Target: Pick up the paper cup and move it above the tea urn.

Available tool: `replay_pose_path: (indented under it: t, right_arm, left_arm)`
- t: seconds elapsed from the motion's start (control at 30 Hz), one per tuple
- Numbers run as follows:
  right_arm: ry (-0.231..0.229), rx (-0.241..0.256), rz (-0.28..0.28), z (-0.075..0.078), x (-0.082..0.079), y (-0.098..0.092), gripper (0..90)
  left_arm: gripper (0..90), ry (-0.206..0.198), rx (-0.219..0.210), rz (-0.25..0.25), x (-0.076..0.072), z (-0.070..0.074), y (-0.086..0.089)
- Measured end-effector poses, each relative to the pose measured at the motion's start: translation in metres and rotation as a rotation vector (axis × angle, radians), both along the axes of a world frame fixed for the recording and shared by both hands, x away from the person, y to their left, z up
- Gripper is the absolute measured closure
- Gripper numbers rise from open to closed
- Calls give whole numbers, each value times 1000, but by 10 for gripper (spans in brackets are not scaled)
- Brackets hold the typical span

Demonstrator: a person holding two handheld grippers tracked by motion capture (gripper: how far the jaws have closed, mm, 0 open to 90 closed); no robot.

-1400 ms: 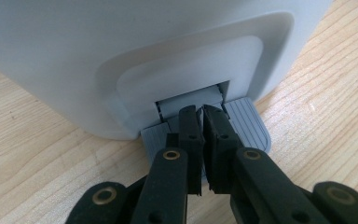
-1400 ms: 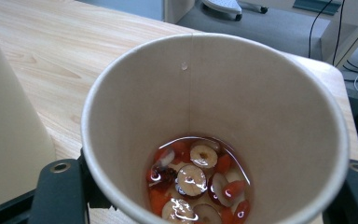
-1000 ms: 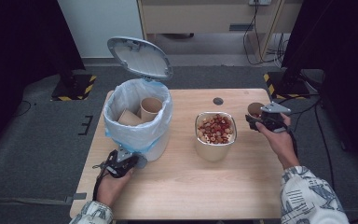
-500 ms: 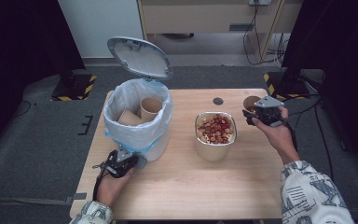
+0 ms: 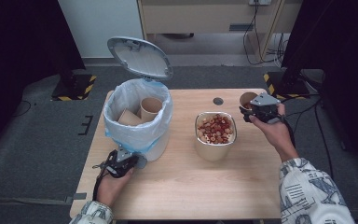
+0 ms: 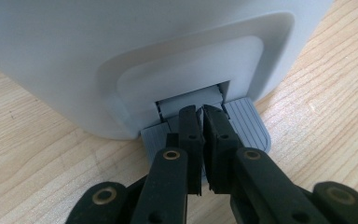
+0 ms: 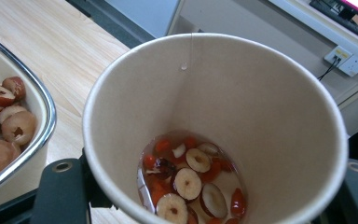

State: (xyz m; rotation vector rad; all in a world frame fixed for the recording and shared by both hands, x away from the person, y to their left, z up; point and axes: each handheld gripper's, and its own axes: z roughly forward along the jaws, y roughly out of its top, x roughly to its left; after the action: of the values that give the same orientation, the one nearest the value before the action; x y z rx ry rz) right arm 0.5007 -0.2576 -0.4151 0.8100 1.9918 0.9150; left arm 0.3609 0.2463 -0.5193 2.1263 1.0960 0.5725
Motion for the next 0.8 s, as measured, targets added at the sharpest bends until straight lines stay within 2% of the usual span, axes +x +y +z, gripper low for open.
replay_pose_path:
  t: [0.37, 0.57, 0.8]
  right_arm:
    - [-43, -4, 45, 2, 6, 8, 299]
    - [-67, -25, 78, 6, 9, 18, 299]
    - [-77, -35, 91, 8, 11, 23, 300]
  left_arm:
    - [856, 1, -3, 1, 0, 0, 0]
    - [856, -1, 0, 0, 0, 0, 0]
    - [856, -1, -2, 0, 0, 0, 0]
